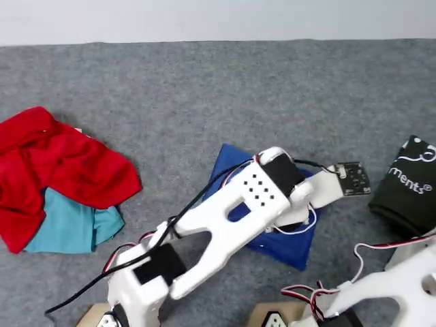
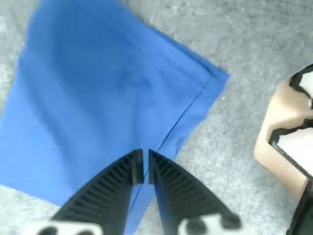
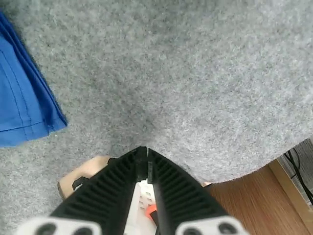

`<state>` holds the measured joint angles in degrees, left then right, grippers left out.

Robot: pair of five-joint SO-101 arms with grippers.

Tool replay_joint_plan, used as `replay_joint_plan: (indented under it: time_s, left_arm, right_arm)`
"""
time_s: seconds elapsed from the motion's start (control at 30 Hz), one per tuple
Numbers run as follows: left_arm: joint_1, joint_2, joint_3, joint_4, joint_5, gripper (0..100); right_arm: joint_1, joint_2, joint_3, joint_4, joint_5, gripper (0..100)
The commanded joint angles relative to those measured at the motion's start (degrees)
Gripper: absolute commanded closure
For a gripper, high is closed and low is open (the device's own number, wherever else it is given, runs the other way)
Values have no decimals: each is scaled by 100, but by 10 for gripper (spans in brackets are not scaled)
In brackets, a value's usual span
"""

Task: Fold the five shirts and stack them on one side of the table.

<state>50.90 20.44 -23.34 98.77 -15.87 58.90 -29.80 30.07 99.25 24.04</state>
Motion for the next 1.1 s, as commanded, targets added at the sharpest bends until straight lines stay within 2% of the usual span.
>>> replay_joint_plan:
  time_s: [0.0,0.3,0.5,0.7,0.83,0.97,1.07]
  left_arm:
    - [-114,-422,-22,167,-26,973]
    - [-1697,448,-57,-149,-264,976]
    - [-2224,1266,-40,-193,-290,978]
    - [-2954,1776,-66,-492,-615,978]
    - [-3042,1767,-224,-308,-677,978]
    - [-2910,1767,-936,176,-651,978]
    - [-2778,1662,-1358,176,-633,978]
  right_arm:
    - [-48,-215,-26,48,62,989]
    - [-48,-215,-35,92,62,989]
    - [-48,-215,-35,92,44,989]
    - [-48,-215,-35,92,44,989]
    - [-48,-215,-35,92,35,989]
    - [-57,-215,-35,92,35,989]
    - [-57,-215,-26,92,35,989]
